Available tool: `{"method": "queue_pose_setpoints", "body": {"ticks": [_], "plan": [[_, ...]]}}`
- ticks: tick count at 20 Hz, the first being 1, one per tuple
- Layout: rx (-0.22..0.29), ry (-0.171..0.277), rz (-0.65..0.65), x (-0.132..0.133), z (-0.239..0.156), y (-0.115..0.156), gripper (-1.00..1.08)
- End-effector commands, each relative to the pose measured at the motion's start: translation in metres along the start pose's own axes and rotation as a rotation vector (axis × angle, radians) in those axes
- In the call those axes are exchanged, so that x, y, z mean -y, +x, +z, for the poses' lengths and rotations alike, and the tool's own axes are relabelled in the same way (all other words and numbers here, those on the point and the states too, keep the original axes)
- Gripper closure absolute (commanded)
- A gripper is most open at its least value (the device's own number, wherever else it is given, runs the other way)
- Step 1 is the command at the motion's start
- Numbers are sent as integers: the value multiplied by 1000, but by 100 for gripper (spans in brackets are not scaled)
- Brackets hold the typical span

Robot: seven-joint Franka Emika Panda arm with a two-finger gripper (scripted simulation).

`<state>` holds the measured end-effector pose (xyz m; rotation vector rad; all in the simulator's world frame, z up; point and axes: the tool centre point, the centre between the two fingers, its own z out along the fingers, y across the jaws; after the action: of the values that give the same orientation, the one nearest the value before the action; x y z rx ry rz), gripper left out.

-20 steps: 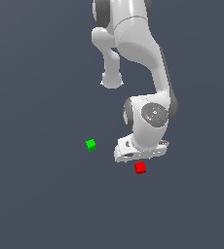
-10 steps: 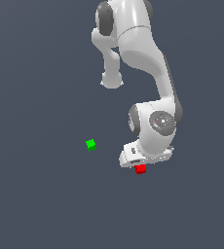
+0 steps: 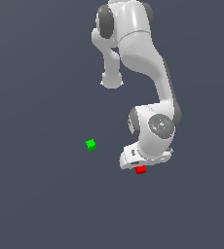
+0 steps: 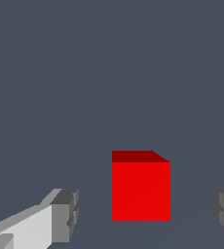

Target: Stack the red cube on top of the green cube.

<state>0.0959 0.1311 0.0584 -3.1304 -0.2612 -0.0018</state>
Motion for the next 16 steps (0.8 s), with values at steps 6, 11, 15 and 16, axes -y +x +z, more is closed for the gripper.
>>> {"method": "queue_pose_setpoints", "body": {"ticks": [6,11,15,16], "plan": [[1,0,0,0,36,-1,-92],[1,0,0,0,39,0,-92],[1,0,0,0,38,0,108],[1,0,0,0,38,0,108]]}}
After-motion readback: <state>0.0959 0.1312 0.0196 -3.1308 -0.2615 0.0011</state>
